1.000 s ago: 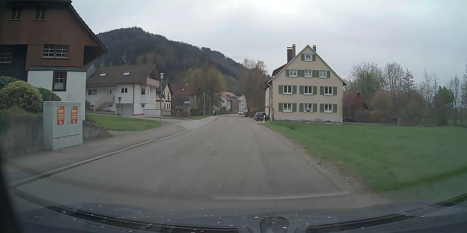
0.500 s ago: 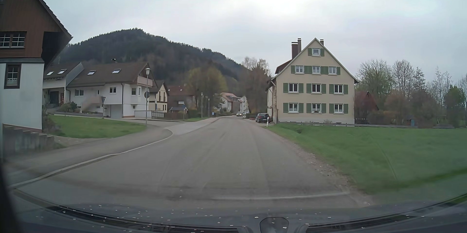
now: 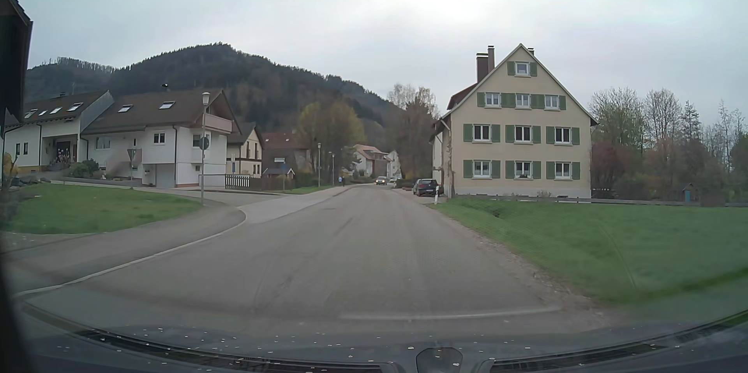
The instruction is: Follow the waypoints while adhering to traffic rules and regulations
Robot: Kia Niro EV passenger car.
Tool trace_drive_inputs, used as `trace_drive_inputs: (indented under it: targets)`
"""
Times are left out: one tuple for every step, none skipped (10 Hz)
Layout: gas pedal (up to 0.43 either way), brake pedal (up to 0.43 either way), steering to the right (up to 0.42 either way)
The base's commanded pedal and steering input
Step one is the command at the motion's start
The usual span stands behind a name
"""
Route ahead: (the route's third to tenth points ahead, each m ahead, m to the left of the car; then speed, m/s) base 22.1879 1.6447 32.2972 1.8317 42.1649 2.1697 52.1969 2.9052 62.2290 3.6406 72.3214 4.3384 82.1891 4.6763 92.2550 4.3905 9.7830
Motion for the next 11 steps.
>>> trace_drive_inputs:
  targets:
    - [0.059,0.000,-0.005]
    - [0.059,0.000,-0.006]
    - [0.059,0.000,-0.006]
    - [0.059,0.000,-0.006]
    - [0.059,0.000,-0.006]
    - [0.059,0.000,-0.006]
    - [0.059,0.000,-0.006]
    - [0.059,0.000,-0.005]
    - [0.059,0.000,-0.006]
    - [0.059,0.000,-0.006]
    - [0.059,0.000,-0.006]
